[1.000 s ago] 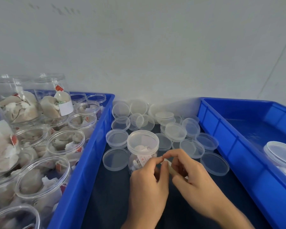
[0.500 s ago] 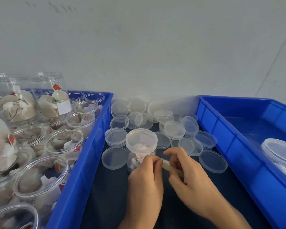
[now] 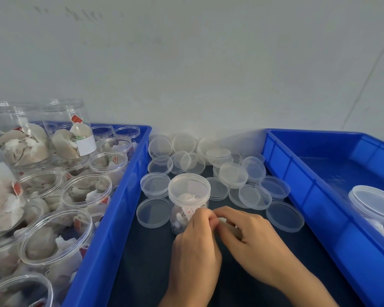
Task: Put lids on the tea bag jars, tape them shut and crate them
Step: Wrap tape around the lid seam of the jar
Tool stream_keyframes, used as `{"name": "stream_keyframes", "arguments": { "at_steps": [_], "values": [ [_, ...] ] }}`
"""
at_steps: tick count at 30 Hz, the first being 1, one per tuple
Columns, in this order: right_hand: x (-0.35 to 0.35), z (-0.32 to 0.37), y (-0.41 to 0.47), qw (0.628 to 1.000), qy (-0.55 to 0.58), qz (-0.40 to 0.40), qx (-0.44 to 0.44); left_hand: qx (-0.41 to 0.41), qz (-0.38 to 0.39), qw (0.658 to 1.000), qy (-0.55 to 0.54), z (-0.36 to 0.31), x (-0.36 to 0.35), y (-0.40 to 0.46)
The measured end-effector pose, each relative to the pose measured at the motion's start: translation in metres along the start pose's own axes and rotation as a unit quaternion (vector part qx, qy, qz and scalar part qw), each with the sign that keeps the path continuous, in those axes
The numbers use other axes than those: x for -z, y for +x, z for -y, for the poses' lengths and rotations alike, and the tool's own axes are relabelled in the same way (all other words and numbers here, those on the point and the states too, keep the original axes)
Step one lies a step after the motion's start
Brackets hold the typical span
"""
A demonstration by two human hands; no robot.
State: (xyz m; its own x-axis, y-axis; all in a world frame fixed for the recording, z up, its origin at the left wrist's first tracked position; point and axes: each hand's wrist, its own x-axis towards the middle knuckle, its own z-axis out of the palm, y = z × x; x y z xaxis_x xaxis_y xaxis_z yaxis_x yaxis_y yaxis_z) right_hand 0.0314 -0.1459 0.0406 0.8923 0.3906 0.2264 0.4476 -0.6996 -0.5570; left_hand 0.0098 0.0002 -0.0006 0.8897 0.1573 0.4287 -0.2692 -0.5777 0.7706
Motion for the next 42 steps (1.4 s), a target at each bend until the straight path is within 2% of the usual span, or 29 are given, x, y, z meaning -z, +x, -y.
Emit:
{"name": "stream_keyframes", "arguments": {
  "at_steps": [4,10,16,22,25,27,29,31,36,42],
  "values": [
    [-0.002,-0.001,0.001,1.000,-0.006,0.003,-0.014,0.016,0.015,0.999,0.024,-0.002,0.002,-0.001],
    [0.004,-0.001,-0.001,0.999,0.041,0.005,0.020,0.015,-0.017,0.999,0.034,-0.002,0.005,-0.001],
    [0.002,-0.001,0.002,0.995,-0.029,-0.067,0.062,-0.070,-0.104,0.989,0.072,-0.004,0.007,0.000],
    [0.007,0.001,0.006,0.987,-0.082,-0.112,0.078,-0.179,-0.208,0.961,0.038,0.010,0.018,0.009],
    [0.007,0.001,0.009,0.988,-0.068,-0.121,0.072,-0.163,-0.279,0.945,0.042,0.017,0.027,0.018],
    [0.005,0.001,0.012,0.988,-0.053,-0.125,0.072,-0.111,-0.253,0.960,0.036,0.020,0.031,0.022],
    [0.002,0.002,0.014,0.988,-0.044,-0.129,0.076,-0.069,-0.171,0.983,-0.007,0.021,0.030,0.022],
    [-0.002,0.002,0.016,0.988,-0.029,-0.131,0.075,-0.063,-0.108,0.991,-0.046,0.021,0.027,0.022],
    [-0.006,0.001,0.018,0.986,-0.031,-0.148,0.068,-0.079,-0.082,0.993,-0.036,0.027,0.023,0.028],
    [-0.007,0.008,0.021,0.978,-0.095,-0.172,0.074,-0.068,-0.044,0.992,-0.095,0.026,0.021,0.035]
  ]
}}
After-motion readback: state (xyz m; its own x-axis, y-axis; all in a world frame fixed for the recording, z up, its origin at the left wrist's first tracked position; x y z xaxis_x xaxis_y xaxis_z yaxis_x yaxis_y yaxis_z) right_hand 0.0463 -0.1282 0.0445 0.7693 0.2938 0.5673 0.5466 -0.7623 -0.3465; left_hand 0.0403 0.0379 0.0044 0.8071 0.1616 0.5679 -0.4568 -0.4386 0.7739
